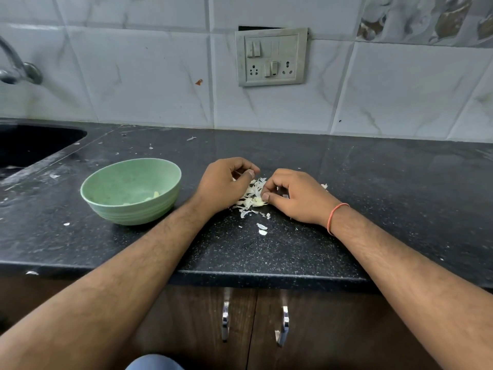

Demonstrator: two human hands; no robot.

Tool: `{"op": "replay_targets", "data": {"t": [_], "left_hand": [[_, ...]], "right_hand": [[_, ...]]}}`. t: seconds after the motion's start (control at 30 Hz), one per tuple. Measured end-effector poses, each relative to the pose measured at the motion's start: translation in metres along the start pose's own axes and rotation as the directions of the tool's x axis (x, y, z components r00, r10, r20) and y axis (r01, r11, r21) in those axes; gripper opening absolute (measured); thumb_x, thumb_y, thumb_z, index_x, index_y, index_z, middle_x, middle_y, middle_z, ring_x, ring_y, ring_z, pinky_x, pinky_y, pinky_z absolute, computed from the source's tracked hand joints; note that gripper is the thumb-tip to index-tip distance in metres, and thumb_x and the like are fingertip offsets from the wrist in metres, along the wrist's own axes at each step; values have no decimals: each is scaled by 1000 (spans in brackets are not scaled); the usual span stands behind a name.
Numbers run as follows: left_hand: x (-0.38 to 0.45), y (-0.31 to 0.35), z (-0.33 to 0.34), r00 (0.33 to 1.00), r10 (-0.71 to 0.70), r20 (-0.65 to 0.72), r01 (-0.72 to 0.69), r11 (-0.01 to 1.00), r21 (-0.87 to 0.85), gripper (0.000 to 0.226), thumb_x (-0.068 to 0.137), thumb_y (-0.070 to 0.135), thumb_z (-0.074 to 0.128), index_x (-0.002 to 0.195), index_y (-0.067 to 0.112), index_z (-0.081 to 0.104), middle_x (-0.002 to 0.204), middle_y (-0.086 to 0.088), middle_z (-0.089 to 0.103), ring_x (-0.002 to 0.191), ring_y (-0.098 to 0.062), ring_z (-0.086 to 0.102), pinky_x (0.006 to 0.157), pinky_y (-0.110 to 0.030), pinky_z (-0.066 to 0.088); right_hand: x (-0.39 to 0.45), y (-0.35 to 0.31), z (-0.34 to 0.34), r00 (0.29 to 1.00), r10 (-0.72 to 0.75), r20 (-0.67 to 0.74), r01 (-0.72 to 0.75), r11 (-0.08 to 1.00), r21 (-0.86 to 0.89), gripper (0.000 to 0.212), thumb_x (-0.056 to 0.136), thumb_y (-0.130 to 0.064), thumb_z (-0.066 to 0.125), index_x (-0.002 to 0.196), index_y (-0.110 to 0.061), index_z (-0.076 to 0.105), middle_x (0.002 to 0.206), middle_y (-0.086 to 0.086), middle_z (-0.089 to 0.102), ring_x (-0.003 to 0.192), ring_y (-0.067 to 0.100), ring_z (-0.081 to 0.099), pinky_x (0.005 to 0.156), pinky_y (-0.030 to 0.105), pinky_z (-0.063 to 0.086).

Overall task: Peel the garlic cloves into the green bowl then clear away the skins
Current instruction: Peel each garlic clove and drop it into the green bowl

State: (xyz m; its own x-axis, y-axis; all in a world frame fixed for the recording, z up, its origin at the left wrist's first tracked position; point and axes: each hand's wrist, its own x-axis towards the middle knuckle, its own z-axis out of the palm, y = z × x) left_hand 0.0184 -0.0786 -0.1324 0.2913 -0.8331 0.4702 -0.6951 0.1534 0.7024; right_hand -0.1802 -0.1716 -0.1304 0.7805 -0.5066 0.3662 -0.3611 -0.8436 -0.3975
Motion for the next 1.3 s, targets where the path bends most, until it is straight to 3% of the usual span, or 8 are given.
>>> {"op": "replay_targets", "data": {"t": [0.1,0.3,0.53,0.7,0.77,0.97,1.23,1.3], "left_hand": [[1,-1,-1,1000,6,-19,-7,1000,-18,14,99,26,69,99,33,81,91,16,78,82,2,69,72,-6,45],[2,-1,0,999,17,-32,-18,999,-34,14,100,25,69,99,33,80,89,15,78,81,-2,70,72,-11,49],[0,2,-2,1000,7,-11,-7,999,-32,14,99,25,69,99,33,81,90,14,79,84,-4,71,77,-17,53],[-4,7,-3,997,76,32,-75,996,-46,17,91,17,73,96,30,82,87,20,78,85,-2,72,81,-15,53],[-7,8,-2,990,130,46,-128,991,-31,16,87,19,76,95,31,82,86,22,77,84,-3,72,80,-17,54],[-7,5,0,984,170,60,-170,985,8,10,90,43,81,89,33,81,78,17,76,69,-10,69,68,-32,58],[-4,3,-1,983,184,-10,-185,981,-63,15,90,49,77,92,35,81,65,4,71,61,-29,64,59,-45,55],[-3,2,0,981,195,0,-194,979,-59,16,89,53,75,93,38,80,64,2,70,61,-30,64,61,-48,56]], "right_hand": [[-3,-4,-3,995,-64,-77,69,996,58,7,96,-26,75,98,-32,79,96,-15,65,89,3,60,78,25,47],[-6,-10,-2,994,-113,9,113,993,-15,18,85,-58,73,90,-41,77,97,-20,63,99,6,59,87,42,52],[-6,-12,-1,991,-122,56,127,987,-103,14,103,-37,67,99,-26,73,99,-12,61,94,8,56,86,36,49],[-4,-8,-8,972,73,-222,-37,986,165,13,106,-28,64,101,-21,75,98,-13,70,89,1,64,78,15,46],[-6,-9,-10,958,146,-245,-92,971,218,14,106,-30,65,104,-23,77,94,-12,76,85,0,69,74,12,49],[-7,-17,-8,959,121,-256,-60,970,235,10,101,-30,72,95,-28,80,84,-14,77,75,8,72,73,31,59],[-6,-17,-11,950,216,-224,-82,869,489,10,93,-33,82,99,-26,85,87,-3,80,78,26,72,76,45,60],[-7,-18,-12,947,227,-227,-75,845,530,9,93,-28,83,98,-21,86,85,-1,81,70,12,69,65,35,59]]}}
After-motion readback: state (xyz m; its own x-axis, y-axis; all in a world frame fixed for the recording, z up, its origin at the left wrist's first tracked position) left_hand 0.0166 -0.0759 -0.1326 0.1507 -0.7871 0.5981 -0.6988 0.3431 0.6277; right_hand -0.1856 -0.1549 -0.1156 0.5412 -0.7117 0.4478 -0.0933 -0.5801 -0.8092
